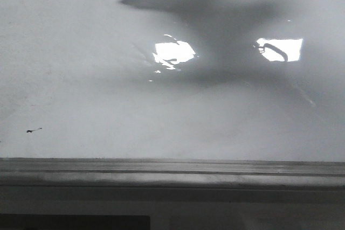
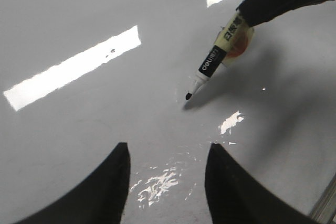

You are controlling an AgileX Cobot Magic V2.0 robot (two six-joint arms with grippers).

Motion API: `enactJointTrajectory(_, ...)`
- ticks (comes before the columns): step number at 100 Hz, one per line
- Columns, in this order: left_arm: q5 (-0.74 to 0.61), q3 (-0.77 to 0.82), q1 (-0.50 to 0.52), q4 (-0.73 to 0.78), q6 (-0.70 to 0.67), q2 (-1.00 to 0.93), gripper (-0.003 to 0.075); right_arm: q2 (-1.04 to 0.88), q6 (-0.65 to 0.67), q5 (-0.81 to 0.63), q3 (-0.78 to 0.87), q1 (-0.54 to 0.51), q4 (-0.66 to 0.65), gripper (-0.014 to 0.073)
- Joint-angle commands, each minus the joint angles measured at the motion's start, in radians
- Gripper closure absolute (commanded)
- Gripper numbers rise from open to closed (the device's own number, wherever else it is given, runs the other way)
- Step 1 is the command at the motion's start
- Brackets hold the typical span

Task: Write number 6 on whiteboard

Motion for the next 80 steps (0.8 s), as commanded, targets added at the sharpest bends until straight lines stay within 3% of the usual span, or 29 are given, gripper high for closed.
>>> enactJointTrajectory(1, -0.068, -0.033, 0.001, -0.011, -0.013, 0.003, 0.0419, 0.019, -0.015, -0.045, -0.037, -0.009, -0.015, 0.066)
enactJointTrajectory(35, -0.068, -0.033, 0.001, -0.011, -0.013, 0.003, 0.0419, 0.077, -0.015, -0.037, 0.137, 0.089, 0.04, 0.0657)
enactJointTrajectory(80, -0.066, -0.033, 0.001, -0.011, -0.013, 0.003, 0.0419, 0.098, -0.026, 0.006, 0.02, 0.076, 0.006, 0.0657)
